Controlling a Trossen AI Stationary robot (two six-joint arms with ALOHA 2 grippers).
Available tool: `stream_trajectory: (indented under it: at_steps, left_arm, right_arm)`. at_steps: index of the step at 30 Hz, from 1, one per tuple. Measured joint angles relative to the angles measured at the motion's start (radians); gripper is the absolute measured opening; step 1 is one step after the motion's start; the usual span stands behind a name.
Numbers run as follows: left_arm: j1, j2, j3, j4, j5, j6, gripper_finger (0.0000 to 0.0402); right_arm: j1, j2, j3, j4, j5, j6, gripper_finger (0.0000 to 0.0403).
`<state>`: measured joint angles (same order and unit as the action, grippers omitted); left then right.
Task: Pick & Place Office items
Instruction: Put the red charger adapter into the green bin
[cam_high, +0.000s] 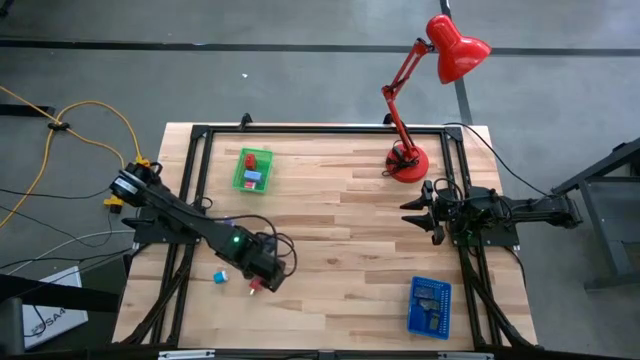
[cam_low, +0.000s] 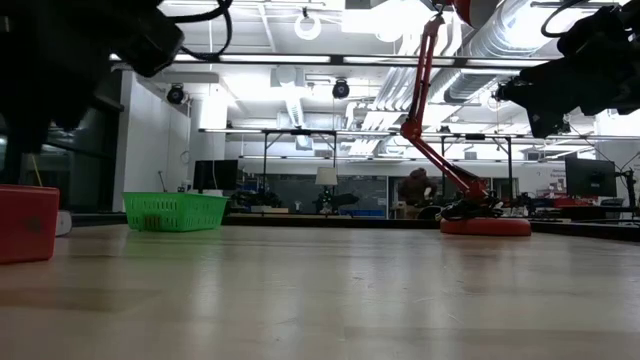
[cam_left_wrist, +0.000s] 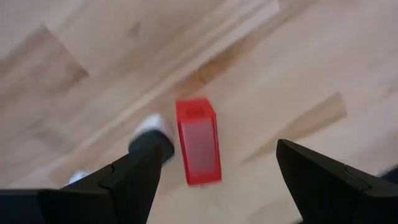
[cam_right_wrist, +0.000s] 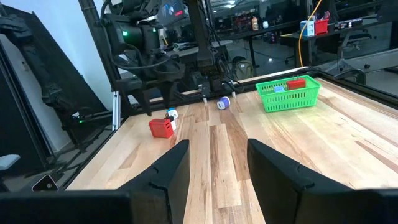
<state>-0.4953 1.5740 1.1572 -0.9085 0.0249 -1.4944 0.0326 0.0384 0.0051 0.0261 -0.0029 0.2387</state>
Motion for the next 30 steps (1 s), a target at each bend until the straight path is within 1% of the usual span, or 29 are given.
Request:
stream_trajectory:
  at_steps: [3,10,15,27,30]
  left_arm:
    - [0.0,0.023,0.0,0.002,-0.033,0.005,0.0305]
    - [-0.005,0.076,0.0,0.046,-0.028,0.024,0.0305]
    - [-0.006,0.112,0.0,0.049,-0.018,0.023,0.0305]
    - [-0.017,0.142,-0.001,0.052,-0.015,0.025,0.0305]
    - [-0.026,0.155,-0.002,0.064,-0.014,0.057,0.0305]
  right_arm:
    - [0.0,0.0,0.0,0.0,0.0,0.0,0.0146]
    - [0.0,0.0,0.0,0.0,0.0,0.0,0.0146]
    - [0.0,0.0,0.0,0.0,0.0,0.0,0.0146]
    - [0.0,0.0,0.0,0.0,0.0,0.0,0.0146]
    - [0.0,0.0,0.0,0.0,0.0,0.0,0.0146]
